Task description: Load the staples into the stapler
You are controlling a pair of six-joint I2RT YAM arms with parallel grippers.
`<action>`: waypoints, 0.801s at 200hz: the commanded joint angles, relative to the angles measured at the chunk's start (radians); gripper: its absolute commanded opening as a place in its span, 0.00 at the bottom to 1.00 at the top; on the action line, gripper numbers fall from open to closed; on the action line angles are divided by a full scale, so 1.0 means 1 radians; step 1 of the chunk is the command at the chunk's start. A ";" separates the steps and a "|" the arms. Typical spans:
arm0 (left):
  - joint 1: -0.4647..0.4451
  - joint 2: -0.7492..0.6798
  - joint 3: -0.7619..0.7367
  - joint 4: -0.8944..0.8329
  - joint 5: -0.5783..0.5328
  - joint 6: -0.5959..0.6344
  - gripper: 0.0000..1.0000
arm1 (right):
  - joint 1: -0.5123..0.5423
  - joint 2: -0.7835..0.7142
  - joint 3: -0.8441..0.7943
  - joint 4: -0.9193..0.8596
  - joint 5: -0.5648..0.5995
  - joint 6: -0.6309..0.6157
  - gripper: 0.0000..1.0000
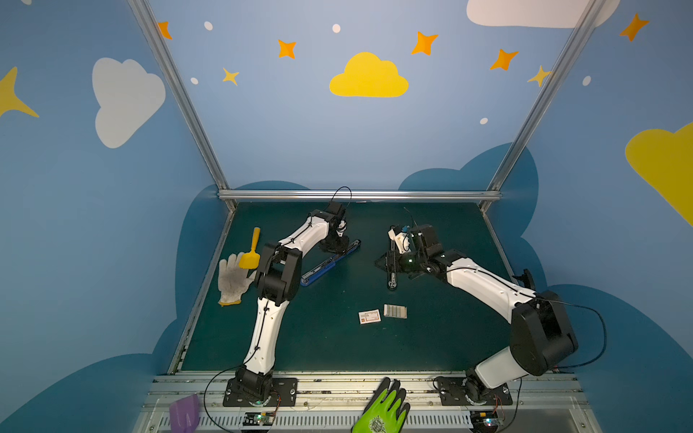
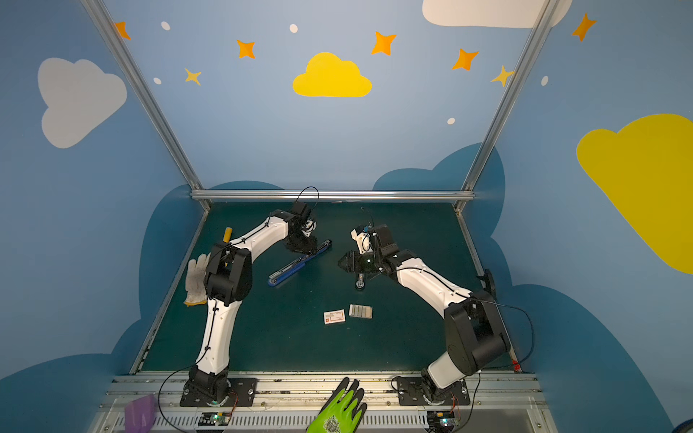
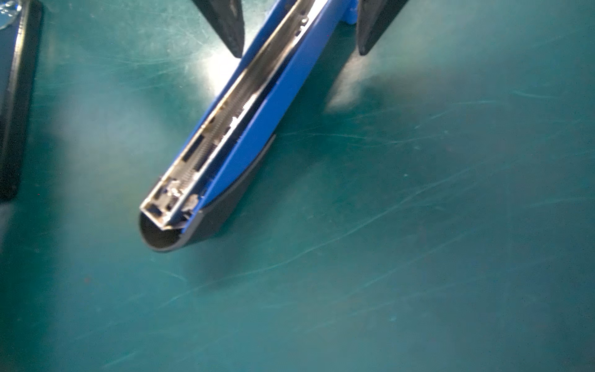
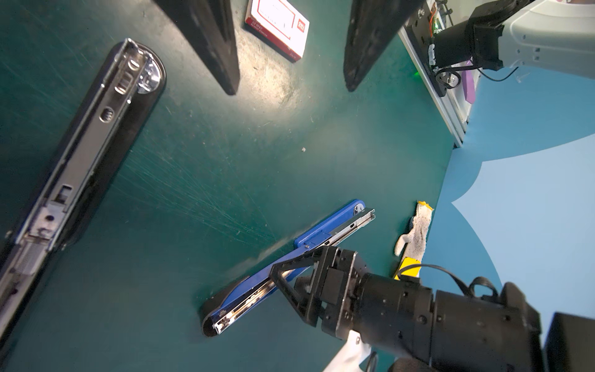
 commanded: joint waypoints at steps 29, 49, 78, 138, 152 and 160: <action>-0.034 -0.007 -0.065 0.027 0.018 0.024 0.45 | -0.024 0.093 0.056 0.073 -0.053 0.053 0.53; -0.044 -0.007 -0.079 0.036 0.012 0.024 0.36 | -0.037 0.133 0.068 0.105 -0.079 0.086 0.53; -0.059 -0.038 -0.108 0.058 0.003 0.025 0.27 | -0.054 0.194 0.081 0.179 -0.115 0.144 0.52; -0.083 -0.169 -0.229 0.146 -0.046 0.032 0.14 | -0.077 0.377 0.150 0.378 -0.233 0.305 0.56; -0.086 -0.204 -0.267 0.176 -0.051 0.032 0.12 | -0.077 0.423 0.181 0.403 -0.254 0.338 0.60; -0.089 -0.221 -0.288 0.193 -0.058 0.032 0.11 | -0.077 0.449 0.199 0.416 -0.264 0.357 0.61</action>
